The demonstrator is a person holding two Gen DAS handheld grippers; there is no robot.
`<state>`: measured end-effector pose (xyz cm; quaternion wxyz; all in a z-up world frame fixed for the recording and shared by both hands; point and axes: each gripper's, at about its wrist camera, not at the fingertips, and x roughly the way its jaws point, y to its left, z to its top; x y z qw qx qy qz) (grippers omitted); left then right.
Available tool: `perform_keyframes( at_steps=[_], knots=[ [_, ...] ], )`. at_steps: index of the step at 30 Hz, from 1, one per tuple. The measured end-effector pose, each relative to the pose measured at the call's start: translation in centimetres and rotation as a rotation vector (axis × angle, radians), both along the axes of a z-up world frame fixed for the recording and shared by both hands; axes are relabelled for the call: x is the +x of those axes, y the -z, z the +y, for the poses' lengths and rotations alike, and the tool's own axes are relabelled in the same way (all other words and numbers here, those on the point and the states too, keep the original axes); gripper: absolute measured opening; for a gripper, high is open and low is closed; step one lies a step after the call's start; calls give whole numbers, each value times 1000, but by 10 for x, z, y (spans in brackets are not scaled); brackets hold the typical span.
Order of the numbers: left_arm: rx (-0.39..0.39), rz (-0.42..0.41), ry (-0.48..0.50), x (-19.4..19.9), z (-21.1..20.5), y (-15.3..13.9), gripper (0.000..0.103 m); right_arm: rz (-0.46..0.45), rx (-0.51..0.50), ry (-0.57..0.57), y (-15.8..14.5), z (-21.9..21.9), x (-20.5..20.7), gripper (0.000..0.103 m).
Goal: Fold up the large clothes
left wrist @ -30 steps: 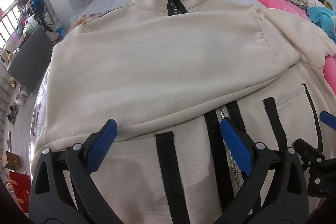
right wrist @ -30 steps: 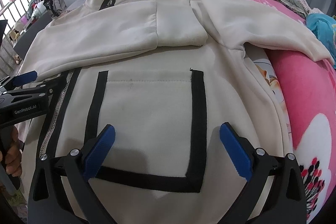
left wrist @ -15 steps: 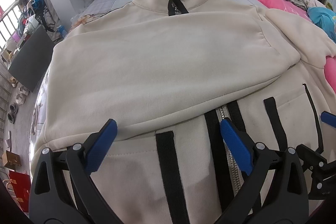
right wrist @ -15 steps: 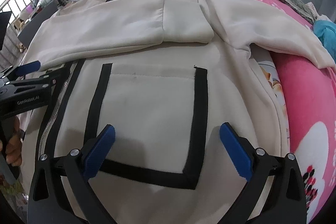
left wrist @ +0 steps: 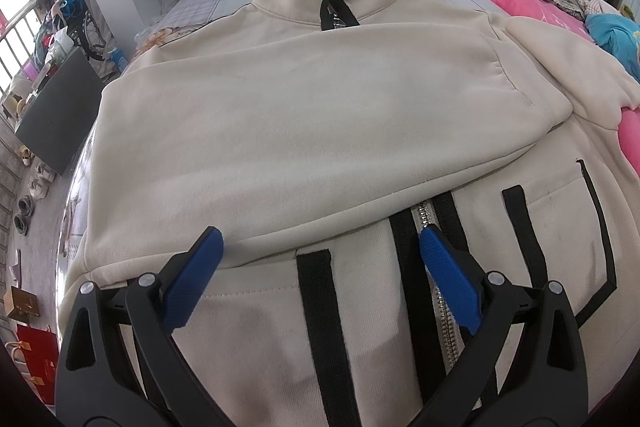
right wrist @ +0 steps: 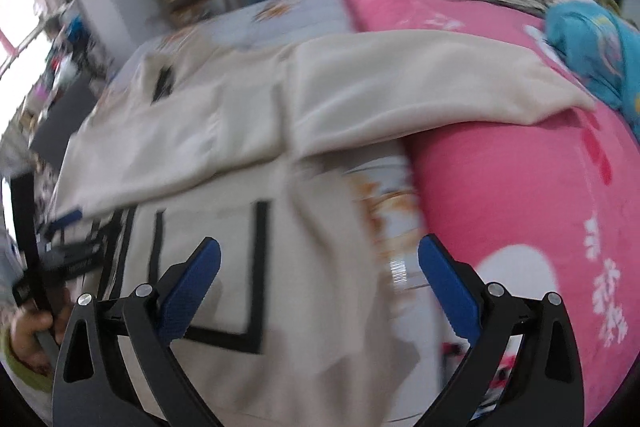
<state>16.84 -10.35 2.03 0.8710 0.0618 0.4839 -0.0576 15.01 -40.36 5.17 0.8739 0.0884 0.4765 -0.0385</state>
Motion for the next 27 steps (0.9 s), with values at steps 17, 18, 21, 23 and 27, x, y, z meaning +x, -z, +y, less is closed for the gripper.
perform_keyframes(
  at_steps=[17, 18, 21, 23, 27],
  knots=[
    [0, -3, 0, 0, -1, -1, 95, -88, 317, 483, 2, -251, -9, 83],
    [0, -3, 0, 0, -1, -1, 95, -96, 351, 505, 5, -261, -8, 81],
    [0, -3, 0, 1, -1, -1, 95, -121, 484, 566, 18, -293, 4, 77],
    [0, -2, 0, 1, -1, -1, 95, -134, 544, 587, 25, -306, 13, 74],
    [0, -2, 0, 1, -1, 0, 95, -158, 649, 606, 37, -320, 39, 69]
  ],
)
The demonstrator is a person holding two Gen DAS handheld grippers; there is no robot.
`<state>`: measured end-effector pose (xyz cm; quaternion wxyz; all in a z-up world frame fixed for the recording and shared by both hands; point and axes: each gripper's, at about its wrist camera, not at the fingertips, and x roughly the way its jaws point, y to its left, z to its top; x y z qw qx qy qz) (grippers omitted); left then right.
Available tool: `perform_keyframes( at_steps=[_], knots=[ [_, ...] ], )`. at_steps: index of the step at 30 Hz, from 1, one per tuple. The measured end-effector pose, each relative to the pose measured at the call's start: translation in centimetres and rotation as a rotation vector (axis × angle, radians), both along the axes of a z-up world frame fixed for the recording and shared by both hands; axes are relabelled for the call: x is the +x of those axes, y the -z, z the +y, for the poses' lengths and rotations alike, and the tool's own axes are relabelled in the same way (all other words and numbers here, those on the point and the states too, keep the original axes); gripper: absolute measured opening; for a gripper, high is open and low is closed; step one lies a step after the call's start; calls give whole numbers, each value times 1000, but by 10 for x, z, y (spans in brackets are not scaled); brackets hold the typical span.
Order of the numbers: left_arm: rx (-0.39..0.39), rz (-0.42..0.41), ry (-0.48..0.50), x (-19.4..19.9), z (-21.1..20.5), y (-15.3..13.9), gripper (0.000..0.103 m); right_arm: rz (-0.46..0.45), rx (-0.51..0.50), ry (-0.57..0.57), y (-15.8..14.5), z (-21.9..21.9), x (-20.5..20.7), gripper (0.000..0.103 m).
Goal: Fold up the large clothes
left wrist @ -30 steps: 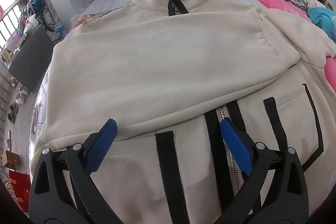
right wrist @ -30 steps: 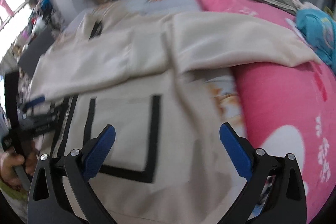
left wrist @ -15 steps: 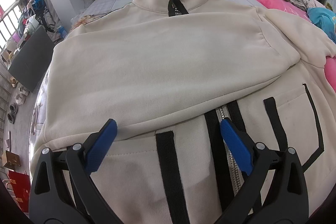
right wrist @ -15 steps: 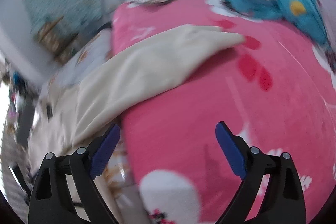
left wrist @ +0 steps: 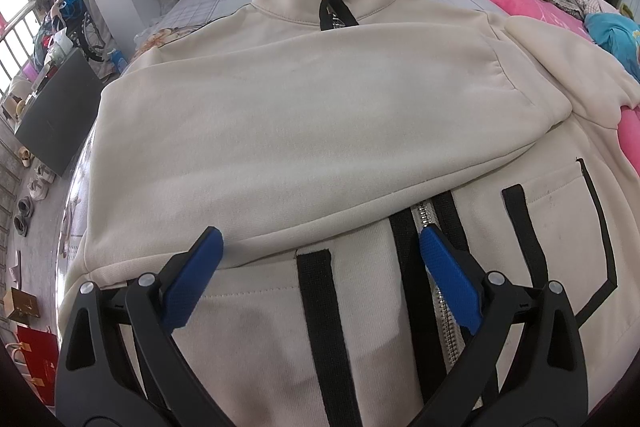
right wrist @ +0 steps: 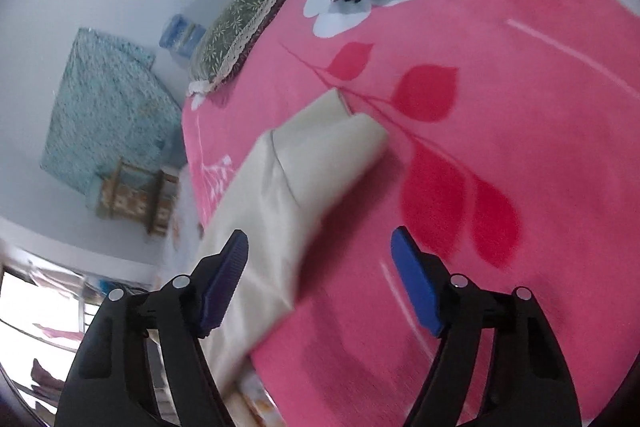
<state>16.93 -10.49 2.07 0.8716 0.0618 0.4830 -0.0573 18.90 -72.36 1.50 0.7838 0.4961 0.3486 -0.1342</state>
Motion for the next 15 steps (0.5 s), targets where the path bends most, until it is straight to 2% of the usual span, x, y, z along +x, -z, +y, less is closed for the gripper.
perform_keyframes(
  at_steps=[4, 8, 10, 12, 15],
  knots=[
    [0, 1, 0, 0, 0, 0, 95, 6, 56, 37, 16, -7, 27, 63],
    [0, 2, 5, 1, 1, 1, 95, 17, 53, 85, 29, -11, 43, 55],
    [-1, 2, 8, 1, 1, 1, 95, 29, 24, 92, 29, -10, 47, 48],
    [-1, 1, 9, 1, 1, 2, 95, 64, -33, 81, 26, -6, 51, 33],
    [-1, 1, 10, 1, 1, 2, 95, 99, -93, 44, 20, 2, 54, 17]
  ],
)
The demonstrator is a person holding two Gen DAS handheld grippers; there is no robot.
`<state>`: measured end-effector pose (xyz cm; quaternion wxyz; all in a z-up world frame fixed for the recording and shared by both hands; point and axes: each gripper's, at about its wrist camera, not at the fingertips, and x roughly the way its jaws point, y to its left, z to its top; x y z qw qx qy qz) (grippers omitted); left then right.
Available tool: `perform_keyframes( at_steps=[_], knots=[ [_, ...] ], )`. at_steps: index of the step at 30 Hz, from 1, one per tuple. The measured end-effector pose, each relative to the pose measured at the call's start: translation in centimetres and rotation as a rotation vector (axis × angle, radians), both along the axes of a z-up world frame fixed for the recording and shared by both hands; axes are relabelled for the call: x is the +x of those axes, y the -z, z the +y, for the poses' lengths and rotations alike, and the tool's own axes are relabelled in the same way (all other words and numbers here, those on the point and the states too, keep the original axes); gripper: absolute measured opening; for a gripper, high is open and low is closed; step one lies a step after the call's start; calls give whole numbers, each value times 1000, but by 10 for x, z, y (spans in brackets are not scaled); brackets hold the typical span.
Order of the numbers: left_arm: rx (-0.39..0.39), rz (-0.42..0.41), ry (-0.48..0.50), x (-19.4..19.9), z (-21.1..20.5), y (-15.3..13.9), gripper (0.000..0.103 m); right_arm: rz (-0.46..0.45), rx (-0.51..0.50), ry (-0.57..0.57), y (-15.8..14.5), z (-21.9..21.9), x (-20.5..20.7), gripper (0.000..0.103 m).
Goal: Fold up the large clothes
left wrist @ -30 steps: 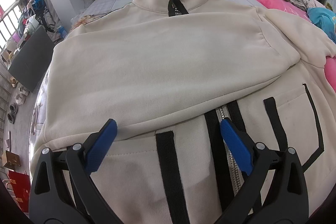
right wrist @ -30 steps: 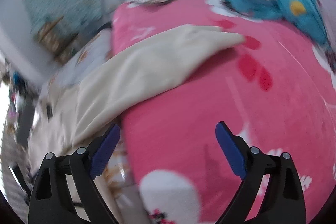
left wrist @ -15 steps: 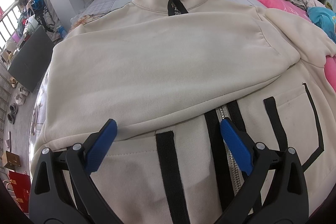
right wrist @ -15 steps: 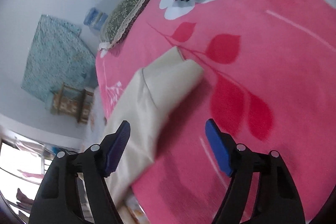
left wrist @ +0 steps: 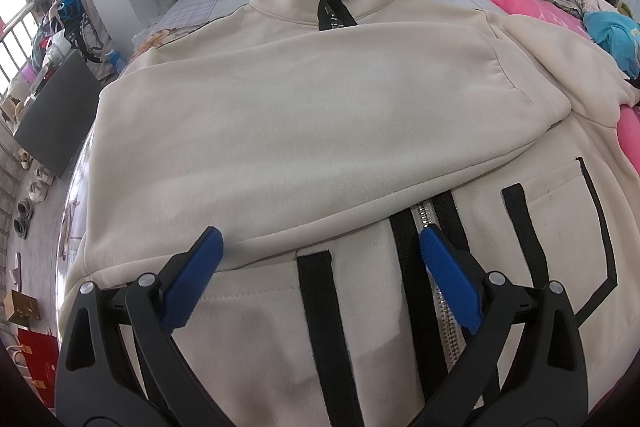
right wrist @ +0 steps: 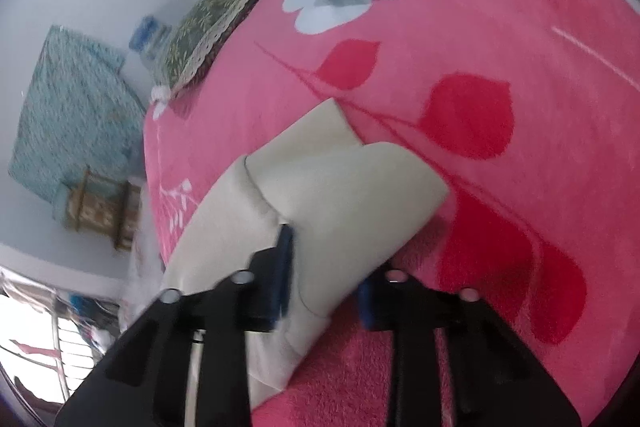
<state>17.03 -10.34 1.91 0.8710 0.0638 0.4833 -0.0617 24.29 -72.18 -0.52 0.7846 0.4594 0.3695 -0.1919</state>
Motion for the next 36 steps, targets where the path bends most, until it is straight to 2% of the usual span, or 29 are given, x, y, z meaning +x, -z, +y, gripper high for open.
perform_keyframes(
  at_steps=[3, 8, 12, 26, 36],
  knots=[
    [0, 0, 0, 0, 0, 0, 96, -7, -48, -20, -14, 8, -2, 13],
    [-1, -2, 1, 0, 0, 0, 96, -24, -208, -89, -55, 34, -3, 12],
    [-1, -4, 4, -1, 0, 0, 96, -50, -278, -129, -80, 52, -6, 12],
    [0, -3, 5, -1, 0, 0, 96, -153, -286, -208, -124, 92, -14, 12],
    [4, 9, 6, 2, 0, -2, 96, -172, -306, -167, -127, 112, -29, 12]
  ],
)
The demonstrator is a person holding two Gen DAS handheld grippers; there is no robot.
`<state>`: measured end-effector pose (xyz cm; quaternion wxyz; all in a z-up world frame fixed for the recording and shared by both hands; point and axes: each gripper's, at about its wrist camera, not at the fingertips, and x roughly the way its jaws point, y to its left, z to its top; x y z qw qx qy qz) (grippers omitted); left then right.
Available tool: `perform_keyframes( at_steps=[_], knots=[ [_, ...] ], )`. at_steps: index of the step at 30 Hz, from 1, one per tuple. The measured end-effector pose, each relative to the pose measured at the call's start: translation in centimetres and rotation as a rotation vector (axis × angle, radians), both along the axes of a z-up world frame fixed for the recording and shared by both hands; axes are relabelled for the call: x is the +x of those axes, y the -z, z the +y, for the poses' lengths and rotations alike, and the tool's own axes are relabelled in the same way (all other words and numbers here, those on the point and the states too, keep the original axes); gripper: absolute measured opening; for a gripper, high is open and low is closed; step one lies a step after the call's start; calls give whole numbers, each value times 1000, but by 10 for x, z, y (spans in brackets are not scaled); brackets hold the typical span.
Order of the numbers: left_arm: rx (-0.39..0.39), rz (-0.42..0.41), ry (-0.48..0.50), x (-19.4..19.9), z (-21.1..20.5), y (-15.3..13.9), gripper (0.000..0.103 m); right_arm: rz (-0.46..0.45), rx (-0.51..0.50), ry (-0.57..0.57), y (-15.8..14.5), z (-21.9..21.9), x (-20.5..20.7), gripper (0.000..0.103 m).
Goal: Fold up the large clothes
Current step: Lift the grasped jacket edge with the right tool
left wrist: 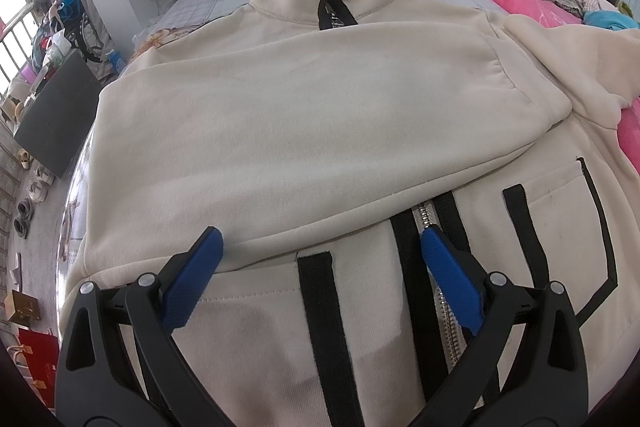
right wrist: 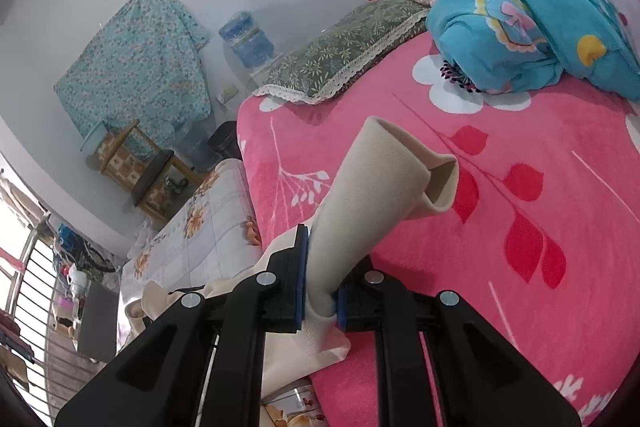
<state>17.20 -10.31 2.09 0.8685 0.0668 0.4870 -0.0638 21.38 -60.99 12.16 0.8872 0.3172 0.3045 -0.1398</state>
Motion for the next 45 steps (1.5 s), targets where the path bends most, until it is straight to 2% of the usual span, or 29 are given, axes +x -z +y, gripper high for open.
perform_keyframes(
  at_steps=[6, 9, 11, 15, 21, 25, 36, 42, 43, 45],
  knots=[
    [-16, 22, -2, 4, 3, -2, 96, -57, -24, 33, -4, 19, -7, 12],
    [-98, 20, -24, 6, 14, -10, 96, -71, -50, 31, -6, 32, -6, 12],
    [-108, 0, -43, 5, 21, -17, 96, -73, -72, 17, -7, 42, -3, 12],
    [-82, -12, -72, 10, 31, -22, 96, -76, -85, 0, -8, 54, -1, 12],
    [-36, 37, -114, 23, 44, -11, 96, -78, -71, -16, -5, 61, -1, 12],
    [-69, 56, -129, 26, 55, -11, 96, -77, -63, -16, -4, 62, -1, 12],
    [-69, 51, -127, 27, 58, -6, 96, -90, -53, -43, -13, 71, -4, 12],
    [-104, -18, -134, 15, 67, -18, 95, -124, -78, -109, -39, 89, -3, 12],
    [-115, -32, -134, 12, 70, -22, 93, -135, -78, -134, -46, 95, 0, 12],
    [-137, -42, -131, 7, 75, -27, 81, -152, -83, -175, -59, 108, 5, 12]
  ],
)
